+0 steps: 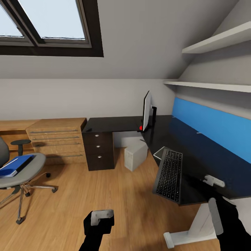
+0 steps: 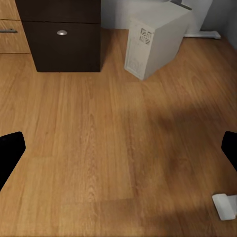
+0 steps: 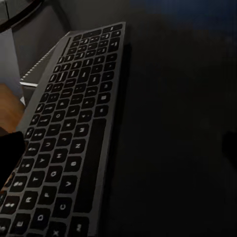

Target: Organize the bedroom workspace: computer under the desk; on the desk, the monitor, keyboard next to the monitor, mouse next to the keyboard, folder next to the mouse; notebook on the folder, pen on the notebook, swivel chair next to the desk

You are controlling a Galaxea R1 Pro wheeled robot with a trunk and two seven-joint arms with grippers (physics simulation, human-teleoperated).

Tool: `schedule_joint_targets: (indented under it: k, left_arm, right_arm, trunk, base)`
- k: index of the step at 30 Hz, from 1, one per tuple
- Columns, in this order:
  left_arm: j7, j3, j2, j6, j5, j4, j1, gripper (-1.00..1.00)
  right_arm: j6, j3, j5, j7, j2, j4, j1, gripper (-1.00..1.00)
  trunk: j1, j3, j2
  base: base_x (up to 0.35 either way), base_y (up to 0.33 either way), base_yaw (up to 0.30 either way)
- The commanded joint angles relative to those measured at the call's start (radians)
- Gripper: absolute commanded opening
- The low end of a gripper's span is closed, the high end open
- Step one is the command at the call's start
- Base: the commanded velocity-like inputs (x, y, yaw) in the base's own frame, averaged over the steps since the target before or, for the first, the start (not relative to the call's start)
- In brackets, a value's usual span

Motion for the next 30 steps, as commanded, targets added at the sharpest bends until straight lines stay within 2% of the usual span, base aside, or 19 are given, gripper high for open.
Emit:
schedule_joint_targets:
  k: [1, 10, 19, 20, 30]
  left_arm:
    - [0.006, -0.001, 0.0, 0.004, 0.005, -0.002, 0.0, 1.0]
    - [0.006, 0.0, 0.001, 0.004, 0.006, -0.002, -0.001, 1.0]
    - [0.006, -0.001, 0.001, 0.003, 0.007, -0.006, 0.0, 1.0]
    - [0.006, -0.001, 0.0, 0.002, 0.007, -0.007, -0.001, 1.0]
    - [0.006, 0.011, -0.002, 0.005, 0.009, -0.005, -0.001, 1.0]
  right_arm:
    - [-0.001, -0.002, -0.003, -0.011, 0.001, -0.001, -0.001, 1.0]
    - [-0.02, -0.002, 0.0, -0.032, 0.001, -0.002, -0.001, 1.0]
    - [-0.023, -0.002, 0.007, -0.033, 0.001, -0.013, -0.001, 1.0]
    - [-0.022, -0.002, 0.019, -0.033, 0.001, -0.023, -0.001, 1.0]
    - [-0.023, -0.002, 0.042, -0.032, 0.0, -0.043, 0.008, 1.0]
  trunk:
    - [0.0, -0.001, -0.001]
    - [0.0, -0.001, -0.001]
    - [0.0, -0.001, -0.001]
    - [-0.004, 0.002, 0.006]
    - [-0.042, 0.034, 0.076]
  base:
    - [0.042, 0.0, 0.0]
    - [0.161, 0.0, 0.0]
    - [0.032, 0.0, 0.0]
    - [0.001, 0.0, 0.0]
    - [0.0, 0.0, 0.0]
